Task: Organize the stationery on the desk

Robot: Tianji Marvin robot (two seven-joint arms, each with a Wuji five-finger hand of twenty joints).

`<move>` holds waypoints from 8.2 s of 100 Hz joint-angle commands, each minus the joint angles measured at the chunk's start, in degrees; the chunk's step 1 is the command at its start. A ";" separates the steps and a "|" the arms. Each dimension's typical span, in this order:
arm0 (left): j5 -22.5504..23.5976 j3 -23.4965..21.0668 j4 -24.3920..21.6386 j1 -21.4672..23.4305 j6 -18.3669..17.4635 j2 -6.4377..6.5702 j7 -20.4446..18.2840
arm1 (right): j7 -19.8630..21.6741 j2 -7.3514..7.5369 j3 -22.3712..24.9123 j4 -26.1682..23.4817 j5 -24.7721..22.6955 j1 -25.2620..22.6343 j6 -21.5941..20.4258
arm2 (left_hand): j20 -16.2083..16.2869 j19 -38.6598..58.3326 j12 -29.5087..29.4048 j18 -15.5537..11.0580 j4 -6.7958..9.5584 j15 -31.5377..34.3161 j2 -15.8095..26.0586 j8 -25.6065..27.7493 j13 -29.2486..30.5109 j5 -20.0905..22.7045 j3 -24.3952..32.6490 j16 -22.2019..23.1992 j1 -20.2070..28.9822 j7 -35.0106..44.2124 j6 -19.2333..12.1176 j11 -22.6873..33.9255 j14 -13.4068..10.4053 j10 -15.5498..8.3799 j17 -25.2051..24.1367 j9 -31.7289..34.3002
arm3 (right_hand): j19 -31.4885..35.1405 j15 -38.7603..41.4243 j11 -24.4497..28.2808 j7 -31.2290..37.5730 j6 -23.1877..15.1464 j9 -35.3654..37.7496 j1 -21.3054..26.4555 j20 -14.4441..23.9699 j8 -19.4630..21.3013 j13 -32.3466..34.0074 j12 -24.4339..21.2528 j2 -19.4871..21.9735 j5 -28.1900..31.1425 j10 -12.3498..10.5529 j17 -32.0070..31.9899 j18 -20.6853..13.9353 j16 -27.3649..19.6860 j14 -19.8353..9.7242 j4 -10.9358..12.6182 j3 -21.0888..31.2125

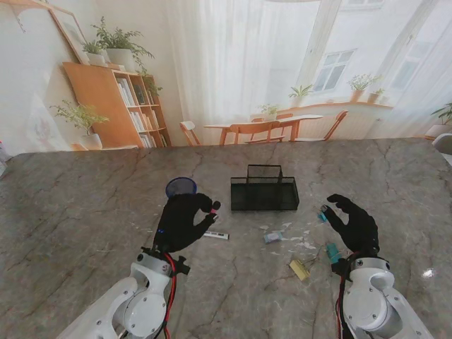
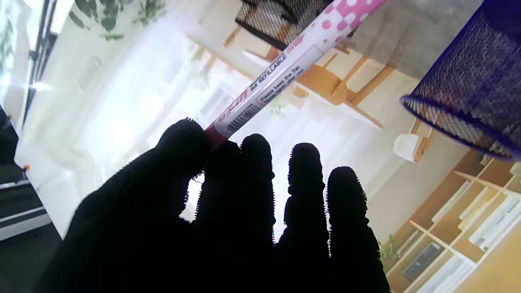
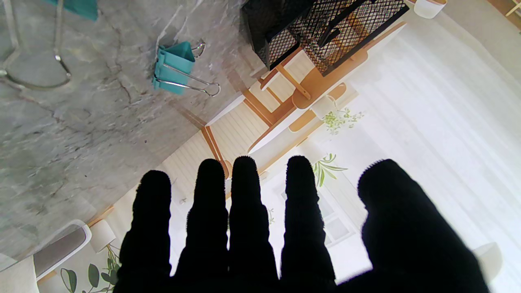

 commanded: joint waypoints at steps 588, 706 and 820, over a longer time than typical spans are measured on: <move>13.32 36.24 31.68 -35.64 -6.98 5.30 -15.20 | 2.71 -0.10 -1.75 1.79 3.29 2.46 -4.08 | 2.63 6.78 1.58 -3.44 4.42 4.89 -4.82 -0.77 2.93 3.92 -0.11 1.99 7.06 2.20 -3.05 1.49 -0.21 -7.24 -1.04 3.25 | 0.70 -0.03 -0.27 0.62 0.02 0.83 -1.00 1.06 0.09 -0.57 0.89 2.58 1.41 0.39 -0.75 0.49 0.81 0.41 1.84 -1.91; 2.12 6.63 11.96 -12.16 -7.15 1.09 -7.40 | 0.28 -0.68 -1.17 0.93 3.88 1.63 -4.34 | 4.16 2.81 0.98 -3.36 6.59 2.65 -1.68 4.35 1.65 -1.24 7.05 3.82 2.16 6.72 -0.80 5.26 -1.38 -7.86 -1.45 -0.38 | 0.57 0.01 -0.22 0.85 0.33 0.97 -0.60 1.18 0.22 -0.53 1.04 4.01 1.68 0.60 -0.80 0.50 0.92 0.51 1.88 -3.08; -15.84 -3.56 18.77 -17.66 1.29 -3.51 -4.85 | 1.47 -0.02 -1.22 1.82 1.14 1.95 -3.39 | 6.19 1.33 0.91 -4.24 4.78 1.72 -0.52 2.52 0.87 -1.49 -0.83 3.34 7.39 5.05 -0.75 3.82 -1.34 -7.43 -1.39 -1.12 | 0.55 0.02 -0.24 0.81 0.37 0.94 -0.44 1.26 0.23 -0.61 1.07 4.07 1.66 0.57 -0.82 0.48 0.91 0.44 1.91 -3.31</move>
